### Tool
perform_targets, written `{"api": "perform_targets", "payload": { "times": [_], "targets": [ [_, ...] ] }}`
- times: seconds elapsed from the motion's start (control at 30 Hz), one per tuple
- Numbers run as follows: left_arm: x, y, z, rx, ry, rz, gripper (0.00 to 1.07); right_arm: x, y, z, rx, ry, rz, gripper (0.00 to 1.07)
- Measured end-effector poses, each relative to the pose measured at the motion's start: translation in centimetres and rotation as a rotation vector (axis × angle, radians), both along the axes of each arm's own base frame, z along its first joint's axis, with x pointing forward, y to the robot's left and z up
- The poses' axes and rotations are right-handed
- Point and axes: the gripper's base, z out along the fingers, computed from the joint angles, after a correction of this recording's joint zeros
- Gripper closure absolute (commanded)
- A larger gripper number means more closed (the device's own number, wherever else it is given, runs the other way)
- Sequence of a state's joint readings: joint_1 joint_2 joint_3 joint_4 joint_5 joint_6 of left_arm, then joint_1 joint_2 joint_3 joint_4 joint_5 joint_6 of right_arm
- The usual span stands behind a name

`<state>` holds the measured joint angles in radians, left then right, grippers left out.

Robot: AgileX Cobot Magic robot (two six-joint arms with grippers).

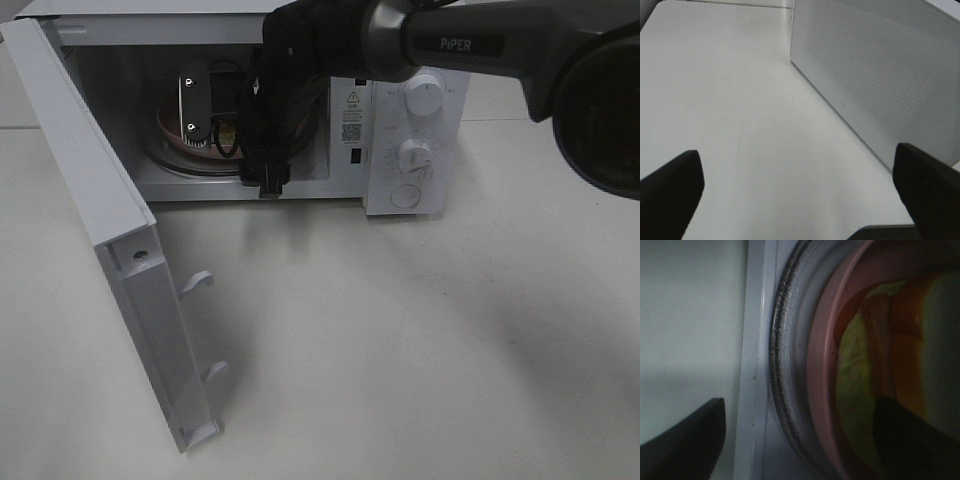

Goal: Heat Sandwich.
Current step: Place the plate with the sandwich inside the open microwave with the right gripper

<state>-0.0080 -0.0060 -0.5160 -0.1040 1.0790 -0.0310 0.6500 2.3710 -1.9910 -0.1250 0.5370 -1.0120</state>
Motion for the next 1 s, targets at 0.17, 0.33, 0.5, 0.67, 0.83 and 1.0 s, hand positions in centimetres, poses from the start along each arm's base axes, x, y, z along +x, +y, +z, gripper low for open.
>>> {"api": "perform_targets", "payload": {
  "times": [0.17, 0.33, 0.5, 0.67, 0.83, 1.0],
  "targets": [
    [0.0, 0.0, 0.0, 0.000, 0.000, 0.000, 0.09, -0.8, -0.6, -0.1, 0.005, -0.005, 0.006, 0.31],
    [0.0, 0.0, 0.0, 0.000, 0.000, 0.000, 0.09, -1.5, -1.1, 0.3, 0.018, -0.018, 0.010, 0.31],
    [0.0, 0.0, 0.0, 0.000, 0.000, 0.000, 0.09, -2.7, -1.8, 0.2, 0.026, -0.023, 0.017, 0.31],
    [0.0, 0.0, 0.0, 0.000, 0.000, 0.000, 0.09, -4.1, -2.9, 0.4, 0.038, -0.034, 0.026, 0.31],
    [0.0, 0.0, 0.0, 0.000, 0.000, 0.000, 0.09, -5.4, -3.8, 0.9, 0.062, -0.060, 0.034, 0.31],
    [0.0, 0.0, 0.0, 0.000, 0.000, 0.000, 0.09, -6.4, -4.5, 1.2, 0.064, -0.060, 0.037, 0.31]
  ]
}}
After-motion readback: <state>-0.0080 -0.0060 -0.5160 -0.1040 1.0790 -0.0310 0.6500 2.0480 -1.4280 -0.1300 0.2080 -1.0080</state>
